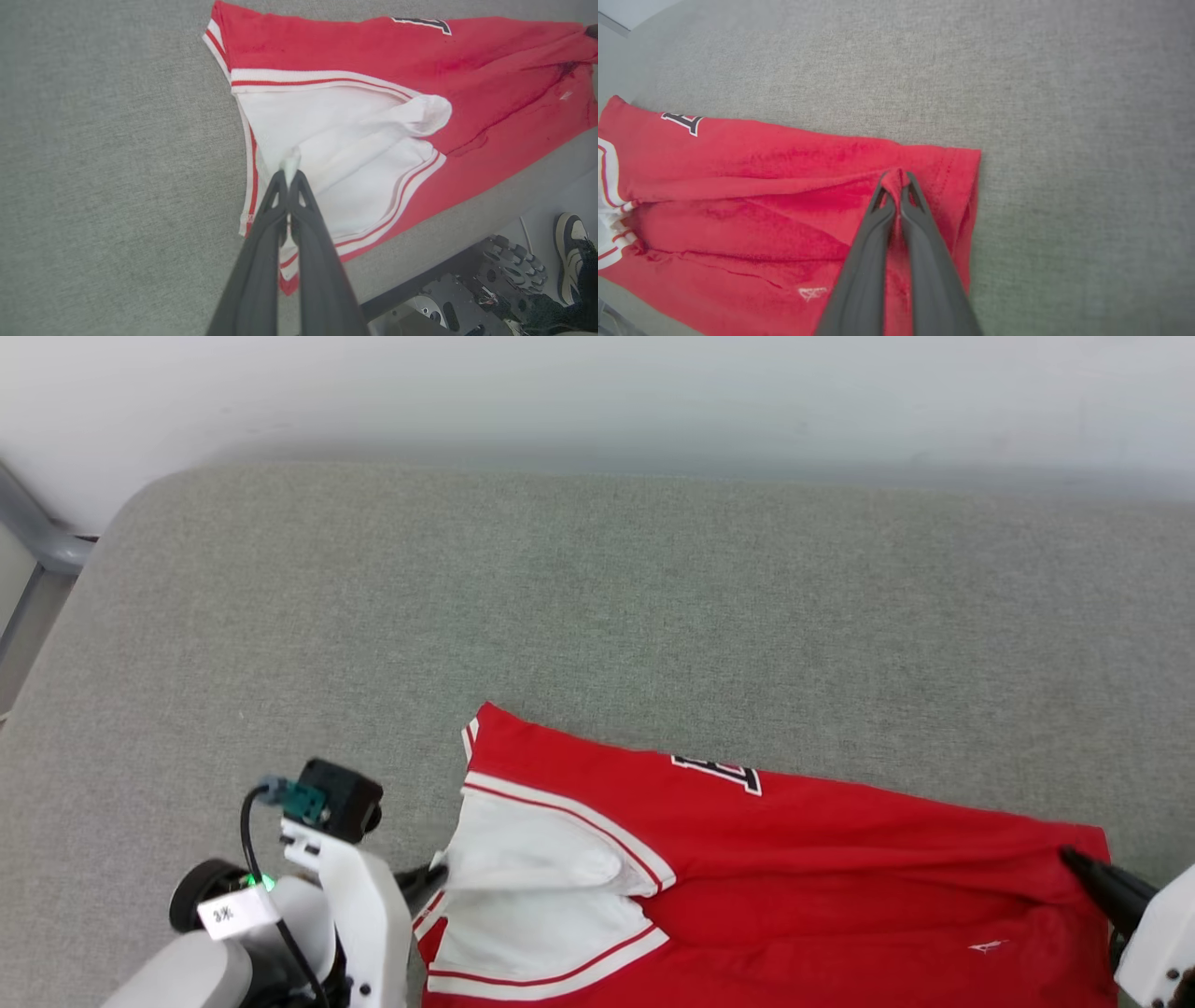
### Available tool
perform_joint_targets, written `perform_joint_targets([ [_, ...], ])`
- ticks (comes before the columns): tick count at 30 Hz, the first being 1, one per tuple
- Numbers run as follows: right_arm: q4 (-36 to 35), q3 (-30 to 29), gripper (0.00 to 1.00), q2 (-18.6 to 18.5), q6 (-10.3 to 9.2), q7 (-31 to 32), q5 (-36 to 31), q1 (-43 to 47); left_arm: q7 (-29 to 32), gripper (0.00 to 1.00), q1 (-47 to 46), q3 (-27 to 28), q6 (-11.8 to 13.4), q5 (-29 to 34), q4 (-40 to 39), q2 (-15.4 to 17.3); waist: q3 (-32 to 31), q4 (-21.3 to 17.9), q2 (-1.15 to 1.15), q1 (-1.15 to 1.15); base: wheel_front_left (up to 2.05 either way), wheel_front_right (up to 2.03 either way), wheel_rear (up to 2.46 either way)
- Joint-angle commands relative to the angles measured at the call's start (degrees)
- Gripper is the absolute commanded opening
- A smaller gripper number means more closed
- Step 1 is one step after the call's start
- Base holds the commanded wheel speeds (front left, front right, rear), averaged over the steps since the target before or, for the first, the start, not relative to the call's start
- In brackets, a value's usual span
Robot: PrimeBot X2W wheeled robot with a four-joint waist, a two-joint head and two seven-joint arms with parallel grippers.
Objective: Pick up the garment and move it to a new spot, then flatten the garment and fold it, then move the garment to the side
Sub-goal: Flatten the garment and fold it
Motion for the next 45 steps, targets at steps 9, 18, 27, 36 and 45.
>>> perform_joint_targets([
  [9,-3.8,5.6,0.0,-5.0,-0.06,0.6,0.6,3.6,-0.7,0.0,4.0,-2.5,0.2,1.8,3.3,1.2,-0.9,-0.7,0.0,0.01,0.0,0.0,0.0],
  [18,-2.8,11.8,0.46,-7.8,-0.06,-2.4,-2.1,2.6,-2.2,0.11,3.4,-4.9,-1.6,3.0,8.1,-1.2,-0.5,-1.0,0.0,0.01,0.0,0.0,0.0],
  [27,-1.6,14.2,1.0,-9.1,-0.07,-3.8,0.5,2.1,-5.1,1.0,3.7,-5.1,-1.6,4.1,9.8,-2.1,-2.0,-1.2,0.0,0.01,0.0,0.0,0.0],
  [36,-3.4,9.9,1.0,-9.3,-0.06,-2.5,6.2,4.4,-17.1,1.0,5.0,-0.4,1.9,5.9,7.8,-4.2,-5.4,-1.6,0.0,0.01,0.0,0.0,0.0],
  [45,0.3,0.3,1.0,-4.0,-0.06,4.7,7.7,5.8,-38.4,1.0,6.0,3.8,5.7,13.0,9.3,-7.7,-5.3,-0.9,0.0,0.01,0.0,0.0,0.0],
])
